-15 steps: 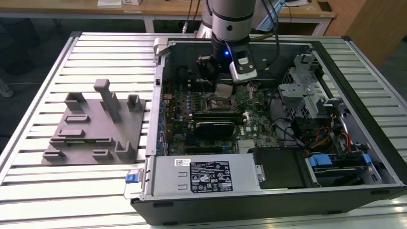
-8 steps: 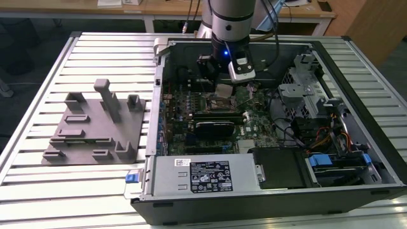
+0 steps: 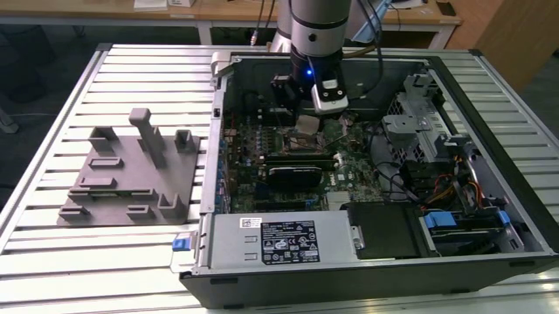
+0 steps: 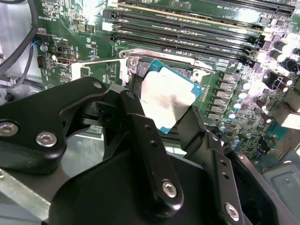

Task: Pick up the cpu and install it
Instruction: 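Place the cpu into insertion slot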

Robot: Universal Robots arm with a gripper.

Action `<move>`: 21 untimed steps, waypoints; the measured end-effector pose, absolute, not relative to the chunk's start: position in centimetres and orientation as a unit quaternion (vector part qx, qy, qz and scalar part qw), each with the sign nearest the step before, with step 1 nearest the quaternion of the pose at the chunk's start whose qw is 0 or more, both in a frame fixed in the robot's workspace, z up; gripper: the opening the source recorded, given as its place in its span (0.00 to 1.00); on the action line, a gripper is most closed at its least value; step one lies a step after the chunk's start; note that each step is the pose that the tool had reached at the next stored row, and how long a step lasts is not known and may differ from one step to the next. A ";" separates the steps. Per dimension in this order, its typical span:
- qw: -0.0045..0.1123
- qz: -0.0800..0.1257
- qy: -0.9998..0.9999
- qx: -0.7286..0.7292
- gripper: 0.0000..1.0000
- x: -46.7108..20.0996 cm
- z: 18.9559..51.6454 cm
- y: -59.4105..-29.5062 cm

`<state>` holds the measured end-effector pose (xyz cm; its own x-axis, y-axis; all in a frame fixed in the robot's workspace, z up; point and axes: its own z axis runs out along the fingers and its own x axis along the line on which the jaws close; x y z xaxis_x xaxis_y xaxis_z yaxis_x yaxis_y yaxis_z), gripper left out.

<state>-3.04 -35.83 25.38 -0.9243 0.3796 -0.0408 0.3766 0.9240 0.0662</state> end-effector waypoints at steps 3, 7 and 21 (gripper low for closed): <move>0.027 0.028 0.979 0.202 0.54 -3.0 25.4 -35.8; 0.027 0.028 0.976 0.213 0.54 -3.0 25.4 -35.8; 0.028 0.027 0.964 0.263 0.54 -3.0 25.4 -35.8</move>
